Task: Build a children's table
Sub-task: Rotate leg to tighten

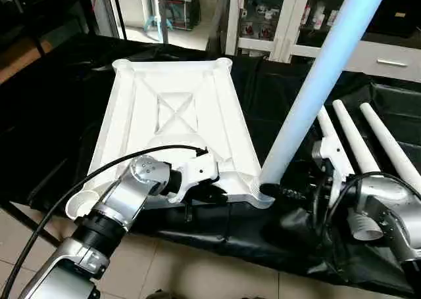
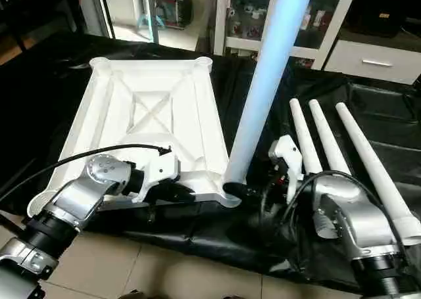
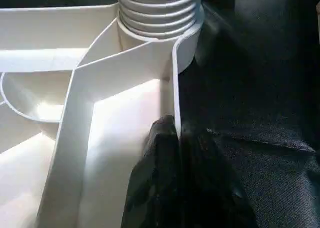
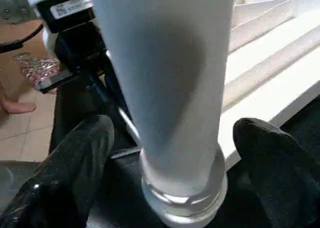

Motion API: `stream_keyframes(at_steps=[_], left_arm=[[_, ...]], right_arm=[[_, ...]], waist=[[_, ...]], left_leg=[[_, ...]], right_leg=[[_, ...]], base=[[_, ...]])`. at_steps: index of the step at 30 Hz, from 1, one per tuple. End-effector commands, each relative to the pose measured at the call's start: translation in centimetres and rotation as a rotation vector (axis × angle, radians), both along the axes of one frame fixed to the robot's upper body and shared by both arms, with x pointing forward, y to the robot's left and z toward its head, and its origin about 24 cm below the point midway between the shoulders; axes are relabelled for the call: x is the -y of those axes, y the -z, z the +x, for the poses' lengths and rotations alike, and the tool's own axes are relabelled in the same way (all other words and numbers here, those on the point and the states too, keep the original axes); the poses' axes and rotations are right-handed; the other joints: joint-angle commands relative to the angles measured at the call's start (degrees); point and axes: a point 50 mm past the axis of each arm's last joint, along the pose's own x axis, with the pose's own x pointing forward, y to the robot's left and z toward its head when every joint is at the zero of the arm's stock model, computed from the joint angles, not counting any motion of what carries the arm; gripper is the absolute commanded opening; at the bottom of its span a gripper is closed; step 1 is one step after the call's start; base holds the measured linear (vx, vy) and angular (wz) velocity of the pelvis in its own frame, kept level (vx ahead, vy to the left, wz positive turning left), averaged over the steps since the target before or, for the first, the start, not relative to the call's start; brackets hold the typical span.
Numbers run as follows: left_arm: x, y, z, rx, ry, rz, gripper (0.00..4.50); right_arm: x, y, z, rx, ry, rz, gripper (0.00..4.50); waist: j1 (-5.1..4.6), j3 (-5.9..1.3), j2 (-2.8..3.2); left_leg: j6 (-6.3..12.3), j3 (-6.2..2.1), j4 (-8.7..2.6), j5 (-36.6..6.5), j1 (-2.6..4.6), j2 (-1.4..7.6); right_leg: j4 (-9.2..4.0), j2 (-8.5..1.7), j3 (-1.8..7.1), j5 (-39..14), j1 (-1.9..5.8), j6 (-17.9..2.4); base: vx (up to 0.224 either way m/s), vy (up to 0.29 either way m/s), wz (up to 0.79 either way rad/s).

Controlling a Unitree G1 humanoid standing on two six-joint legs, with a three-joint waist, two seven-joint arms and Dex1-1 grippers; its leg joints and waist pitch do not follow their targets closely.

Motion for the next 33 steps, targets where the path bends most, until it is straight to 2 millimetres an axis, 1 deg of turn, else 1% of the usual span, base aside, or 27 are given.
stream_keyframes(at_steps=[1,5,8,10,14,15,18,20,21,24,25,27,28,29,30,31,32,33], left_arm=[[1.0,-0.8,-0.3,0.026,0.073,-0.033,0.00],[1.0,-0.7,-0.3,0.025,0.074,-0.032,0.00],[1.0,-0.7,-0.3,0.024,0.074,-0.031,0.00],[1.0,-0.7,-0.3,0.023,0.075,-0.028,0.00],[0.9,-0.7,-0.4,0.020,0.075,-0.025,0.00],[0.8,-0.7,-0.4,0.019,0.075,-0.025,0.00],[0.8,-0.6,-0.4,0.017,0.076,-0.022,0.00],[0.8,-0.6,-0.4,0.016,0.076,-0.021,0.00],[0.7,-0.6,-0.4,0.016,0.077,-0.019,0.00],[0.7,-0.6,-0.4,0.014,0.078,-0.018,0.00],[0.7,-0.6,-0.3,0.015,0.077,-0.017,0.00],[0.6,-0.7,-0.2,0.016,0.074,-0.015,0.00],[0.6,-0.7,-0.1,0.019,0.069,-0.015,0.00],[0.6,-0.7,0.0,0.020,0.066,-0.015,0.00],[0.6,-0.8,0.0,0.021,0.064,-0.016,0.00],[0.7,-0.8,0.1,0.021,0.053,-0.021,0.00],[0.7,-0.8,0.1,0.021,0.053,-0.021,0.00],[0.8,-0.8,0.4,0.020,0.030,-0.024,0.00]], right_arm=[[0.4,-0.6,0.4,0.030,-0.022,-0.026,3.71],[0.5,-0.7,0.4,0.031,-0.028,-0.028,3.37],[0.4,-0.6,0.3,0.024,-0.046,-0.022,3.08],[0.3,-0.5,0.3,0.024,-0.054,-0.022,2.99],[0.3,-0.4,0.3,0.017,-0.068,-0.020,2.60],[0.3,-0.4,0.3,0.015,-0.071,-0.021,2.60],[0.3,-0.3,0.2,0.006,-0.081,-0.021,2.24],[0.3,-0.3,0.2,0.004,-0.083,-0.020,2.24],[0.3,-0.2,0.2,0.003,-0.083,-0.022,2.04],[0.2,-0.1,0.2,0.004,-0.082,-0.024,1.97],[0.2,0.0,0.4,0.013,-0.059,-0.024,1.97],[0.2,0.4,0.9,0.026,0.004,-0.030,1.93],[0.2,0.7,1.1,0.037,0.037,-0.036,1.93],[0.2,0.8,1.2,0.042,0.050,-0.039,1.92],[0.1,0.9,1.3,0.046,0.057,-0.041,1.92],[0.1,1.2,1.3,0.038,0.085,-0.041,1.91],[0.1,1.2,1.3,0.038,0.085,-0.041,1.91],[-0.2,1.9,1.6,0.042,0.154,-0.050,1.91]], waist=[[-0.05,-3.85,-1.00],[-0.04,-3.85,-1.00],[0.04,-3.94,-1.01],[0.06,-3.97,-1.02],[0.11,-3.95,-1.01],[0.16,-3.98,-0.97],[0.24,-3.98,-0.95],[0.31,-3.99,-0.97],[0.37,-4.05,-0.86],[0.37,-4.04,-0.90],[0.35,-4.04,-0.78],[0.31,-4.02,-0.75],[0.14,-3.95,-0.73],[-0.02,-3.87,-0.80],[-0.18,-3.83,-0.82],[-0.29,-3.81,-0.86],[-0.47,-3.73,-0.74],[-0.55,-3.71,-0.76]], left_leg=[[4.66,-1.12,-4.27,-7.7,0.23,3.27],[4.51,-1.15,-4.29,-7.7,0.24,3.28],[4.79,-1.13,-4.19,-7.2,0.22,3.26],[4.95,-1.11,-4.15,-6.8,0.25,3.28],[4.96,-1.09,-4.15,-7.0,0.28,3.25],[4.97,-1.10,-4.13,-7.0,0.27,3.26],[4.87,-1.12,-4.15,-7.0,0.33,3.31],[4.92,-1.10,-4.14,-6.9,0.33,3.29],[4.99,-1.10,-4.09,-6.6,0.34,3.28],[5.00,-1.10,-4.09,-6.5,0.32,3.30],[4.93,-1.08,-4.10,-6.7,0.34,3.29],[4.73,-1.10,-4.12,-6.9,0.31,3.25],[4.39,-1.12,-4.17,-7.7,0.23,3.17],[3.91,-1.09,-4.22,-8.5,0.29,3.13],[3.49,-1.20,-4.32,-9.3,0.32,3.15],[3.38,-1.21,-4.33,-9.6,0.33,3.11],[3.06,-1.29,-4.44,-10.3,0.36,3.13],[2.91,-1.28,-4.46,-10.5,0.33,3.12]], right_leg=[[-3.83,-4.39,2.69,-16.7,3.21,-11.2],[-3.81,-4.33,2.68,-17.2,3.25,-10.9],[-3.72,-4.34,2.68,-16.2,3.28,-11.3],[-3.63,-4.32,2.66,-15.3,3.25,-11.7],[-3.67,-4.31,2.65,-15.7,3.28,-11.7],[-3.62,-4.32,2.65,-15.6,3.30,-11.7],[-3.60,-4.30,2.64,-15.6,3.28,-11.8],[-3.54,-4.28,2.65,-15.2,3.29,-11.9],[-3.49,-4.31,2.67,-14.7,3.31,-12.1],[-3.41,-4.27,2.64,-14.2,3.32,-12.3],[-3.46,-4.25,2.63,-14.2,3.29,-12.3],[-3.50,-4.30,2.64,-14.5,3.31,-12.3],[-3.66,-4.31,2.57,-15.7,3.30,-12.1],[-3.87,-4.33,2.56,-17.2,3.22,-11.6],[-3.99,-4.33,2.53,-18.6,3.31,-11.1],[-4.05,-4.29,2.53,-19.1,3.32,-10.9],[-4.21,-4.25,2.52,-20.5,3.25,-10.3],[-4.26,-4.25,2.54,-20.7,3.27,-10.2]], base=[[0.000,0.000,0.00],[0.000,0.000,0.00],[0.000,0.000,0.00],[0.000,0.000,0.00],[0.000,0.000,0.00],[0.000,0.000,0.00],[0.000,0.000,0.00],[0.000,0.000,0.00],[0.000,0.000,0.00],[0.000,0.000,0.00],[0.000,0.000,0.00],[0.000,0.000,0.00],[0.000,0.000,0.00],[0.000,0.000,0.00],[0.000,0.000,0.00],[0.000,0.000,0.00],[0.000,0.000,0.00],[0.000,0.000,0.00]])
